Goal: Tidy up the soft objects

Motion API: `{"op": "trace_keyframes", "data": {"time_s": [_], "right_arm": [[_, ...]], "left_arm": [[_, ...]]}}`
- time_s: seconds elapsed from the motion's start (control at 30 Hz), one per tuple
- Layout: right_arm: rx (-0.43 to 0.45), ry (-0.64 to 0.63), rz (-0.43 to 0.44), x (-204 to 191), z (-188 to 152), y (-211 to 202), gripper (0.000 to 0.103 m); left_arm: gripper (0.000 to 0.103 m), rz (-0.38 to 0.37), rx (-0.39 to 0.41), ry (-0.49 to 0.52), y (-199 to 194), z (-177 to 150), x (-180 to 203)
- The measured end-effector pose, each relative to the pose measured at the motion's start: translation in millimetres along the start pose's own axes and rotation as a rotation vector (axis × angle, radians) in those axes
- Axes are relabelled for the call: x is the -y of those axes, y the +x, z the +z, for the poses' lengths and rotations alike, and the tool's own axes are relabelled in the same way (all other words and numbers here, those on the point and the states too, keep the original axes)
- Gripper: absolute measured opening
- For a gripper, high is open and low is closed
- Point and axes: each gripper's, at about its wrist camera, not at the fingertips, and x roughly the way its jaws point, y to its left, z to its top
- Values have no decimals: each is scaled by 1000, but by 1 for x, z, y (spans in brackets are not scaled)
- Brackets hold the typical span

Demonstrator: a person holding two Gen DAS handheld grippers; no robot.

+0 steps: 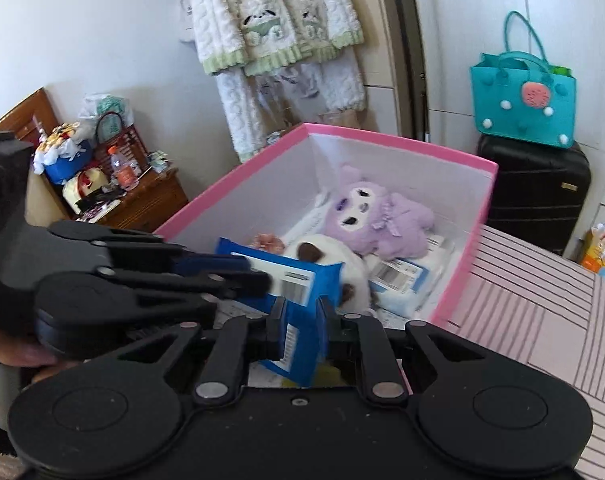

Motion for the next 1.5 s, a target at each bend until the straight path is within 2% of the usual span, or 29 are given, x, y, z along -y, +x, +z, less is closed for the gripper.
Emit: {"op": "trace_keyframes", "data": {"time_s": [0.1, 0.2, 0.3, 0.43, 0.53, 0.67, 0.8, 0.83, 0.87, 0.9, 0.93, 0.97, 1.0, 1.03, 1.13, 1.2, 1.27, 1.33, 1.43, 1.5], "right_arm": [[23, 8, -15, 4, -5, -10, 21], [71, 7, -3, 2, -10, -26, 22], [114, -5, 42, -2, -16, -41, 24], [149, -37, 18, -15, -22, -55, 34], [150, -53, -13, -22, -28, -69, 41], [135, -88, -70, -28, -35, -89, 48], [132, -102, -52, -32, -40, -109, 52], [135, -104, -57, -32, -40, -115, 56], [137, -104, -64, -32, -41, -120, 58], [140, -102, -73, -33, -42, -125, 65], [141, -101, -83, -33, -44, -129, 75], [139, -103, -97, -32, -46, -133, 80], [132, -107, -109, -32, -48, -135, 95], [125, -113, -119, -33, -53, -137, 103], [123, -143, -175, -41, -68, -144, 103], [138, -143, -220, -44, -77, -150, 103], [147, -90, -245, -40, -87, -159, 103], [193, -29, -268, -36, -98, -169, 103], [269, -15, -237, -36, -117, -185, 103], [322, -7, -252, -38, -128, -195, 103]], "left_arm": [[18, 34, 32, 6, -11, -1, 0], [18, 29, 52, 7, -25, -3, 3], [26, 13, 60, 16, -42, -5, 10], [51, 12, 138, 0, -83, -15, 14], [52, 15, 161, 20, -108, -20, 20], [62, 17, 186, 37, -126, -22, 31], [66, -7, 194, 16, -134, -24, 37], [69, -12, 197, 15, -136, -25, 39], [77, -16, 200, 19, -138, -27, 42], [82, -23, 204, 28, -140, -28, 44], [91, -28, 212, 38, -142, -30, 46], [100, -32, 218, 48, -143, -31, 49], [102, -31, 219, 51, -143, -33, 51], [103, -28, 217, 54, -143, -35, 53], [103, 3, 198, 69, -142, -42, 61], [103, 55, 169, 72, -139, -46, 67], [103, 106, 115, 65, -135, -49, 74], [103, 134, 76, 79, -132, -52, 81], [103, 140, 87, 72, -135, -64, 88], [103, 103, 77, 39, -139, -71, 88]]}}
